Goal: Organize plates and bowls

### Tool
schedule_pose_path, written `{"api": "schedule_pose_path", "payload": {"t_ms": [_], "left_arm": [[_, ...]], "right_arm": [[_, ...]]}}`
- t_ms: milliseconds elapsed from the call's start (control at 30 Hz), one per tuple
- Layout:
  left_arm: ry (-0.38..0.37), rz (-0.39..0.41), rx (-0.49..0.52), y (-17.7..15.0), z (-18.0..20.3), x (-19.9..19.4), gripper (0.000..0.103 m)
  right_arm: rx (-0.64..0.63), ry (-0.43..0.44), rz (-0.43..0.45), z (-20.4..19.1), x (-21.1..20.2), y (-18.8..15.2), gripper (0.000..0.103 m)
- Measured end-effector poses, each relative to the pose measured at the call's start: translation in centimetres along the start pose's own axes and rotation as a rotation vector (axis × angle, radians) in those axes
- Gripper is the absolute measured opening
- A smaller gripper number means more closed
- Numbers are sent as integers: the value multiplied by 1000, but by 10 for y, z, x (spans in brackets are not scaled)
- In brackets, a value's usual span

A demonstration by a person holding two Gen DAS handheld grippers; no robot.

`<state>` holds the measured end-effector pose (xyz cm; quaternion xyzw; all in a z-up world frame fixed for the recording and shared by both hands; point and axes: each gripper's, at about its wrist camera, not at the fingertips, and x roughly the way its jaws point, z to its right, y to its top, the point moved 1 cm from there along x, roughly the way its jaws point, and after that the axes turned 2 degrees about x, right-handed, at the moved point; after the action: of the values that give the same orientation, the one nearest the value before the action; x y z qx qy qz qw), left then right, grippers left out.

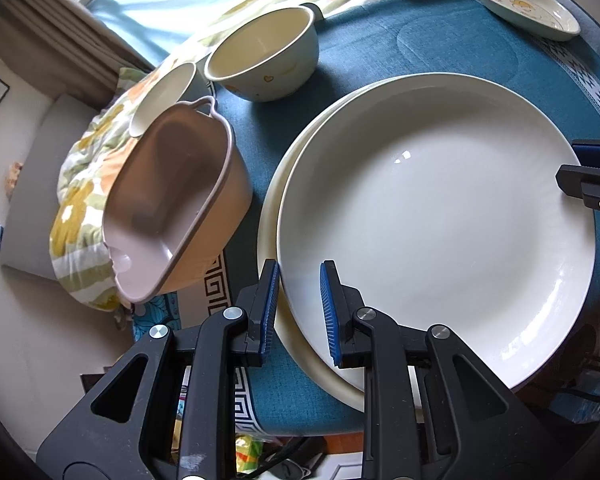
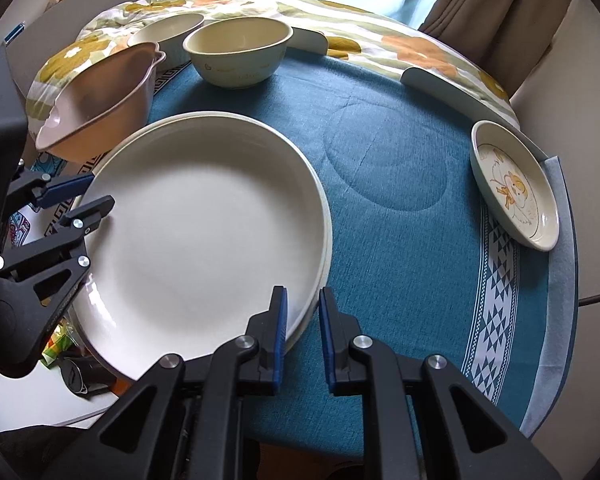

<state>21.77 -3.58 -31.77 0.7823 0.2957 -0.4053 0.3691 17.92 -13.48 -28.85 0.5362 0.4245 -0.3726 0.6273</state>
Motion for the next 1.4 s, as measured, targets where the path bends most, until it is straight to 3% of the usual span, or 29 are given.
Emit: {"api": "schedule_pose_path", "payload": {"t_ms": [567, 767, 800, 833, 867, 900, 933, 967, 1067, 1267, 1400], "left_arm": [[-4, -20, -47, 3, -8, -1, 19], [-74, 69, -125, 20, -36, -42, 19], [-94, 95, -145, 24, -41, -52, 22], [-106, 124, -166, 29, -47, -61, 35], [-122, 165, -190, 34, -52, -72, 69], [-130, 207, -210, 39, -58, -81, 88], [-128, 247, -222, 43, -61, -89, 102], [-133, 290, -228, 46, -64, -97, 103], [-238, 344, -184, 68, -60, -112, 103], [-515, 362, -61, 141, -38, -121, 103], [-649, 349, 40, 197, -12, -122, 103]], "right_arm": [[-1, 24, 11, 3, -3, 2, 14], [130, 84, 91, 29, -32, 10, 14], [156, 93, 104, 34, -39, 10, 14], [181, 94, 119, 40, -46, 10, 15], [207, 87, 140, 47, -54, 9, 22], [230, 84, 163, 53, -62, 8, 50], [256, 86, 188, 60, -69, 6, 70], [287, 87, 215, 67, -78, 2, 103], [352, 53, 264, 86, -98, -6, 103], [537, 7, 297, 143, -132, -21, 103], [667, -69, 320, 187, -147, -20, 103]]}}
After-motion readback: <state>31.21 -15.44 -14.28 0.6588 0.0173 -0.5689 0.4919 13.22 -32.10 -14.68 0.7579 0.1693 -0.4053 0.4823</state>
